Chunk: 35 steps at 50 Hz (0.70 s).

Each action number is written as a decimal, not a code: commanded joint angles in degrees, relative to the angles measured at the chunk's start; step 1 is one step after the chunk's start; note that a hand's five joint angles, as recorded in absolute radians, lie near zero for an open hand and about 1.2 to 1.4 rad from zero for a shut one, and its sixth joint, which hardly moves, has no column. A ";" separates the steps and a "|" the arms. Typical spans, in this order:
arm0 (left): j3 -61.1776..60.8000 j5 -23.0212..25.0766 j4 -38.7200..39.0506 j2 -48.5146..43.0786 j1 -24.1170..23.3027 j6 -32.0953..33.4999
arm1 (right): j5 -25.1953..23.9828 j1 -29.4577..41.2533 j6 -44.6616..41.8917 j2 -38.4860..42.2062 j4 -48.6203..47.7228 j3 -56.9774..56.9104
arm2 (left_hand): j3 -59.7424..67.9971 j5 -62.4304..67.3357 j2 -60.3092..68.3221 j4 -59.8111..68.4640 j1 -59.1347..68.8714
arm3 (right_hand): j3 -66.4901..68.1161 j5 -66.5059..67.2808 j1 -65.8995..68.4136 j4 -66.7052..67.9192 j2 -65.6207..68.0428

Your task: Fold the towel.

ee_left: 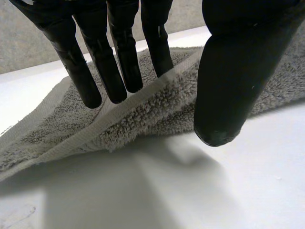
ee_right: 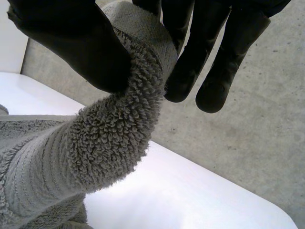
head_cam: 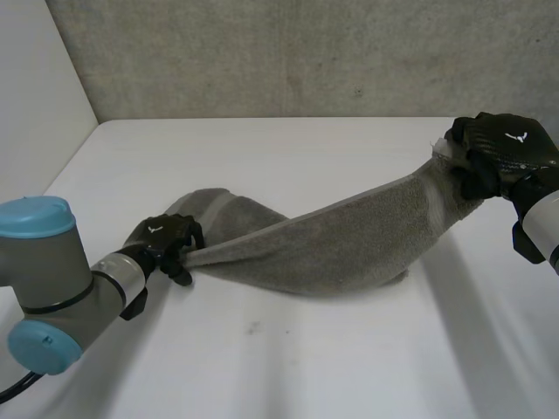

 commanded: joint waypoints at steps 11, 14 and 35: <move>1.79 -2.51 3.88 -1.53 0.00 0.43 | 0.06 -0.78 -0.09 -0.08 -0.92 0.17 | 39.38 39.51 39.16 39.39 39.17 | 3.74 2.99 3.14 3.15 3.60; 2.14 -5.24 3.27 1.27 0.17 2.09 | -0.03 -0.78 -0.10 -0.60 -0.92 -0.44 | 39.38 39.51 39.16 39.39 39.17 | 3.74 2.99 3.14 3.15 3.60; 12.61 -6.74 -26.09 37.33 0.09 4.21 | 0.15 -3.51 -15.92 -11.51 22.46 -14.86 | 39.38 39.51 39.16 39.39 39.17 | 3.74 2.99 3.14 3.15 3.60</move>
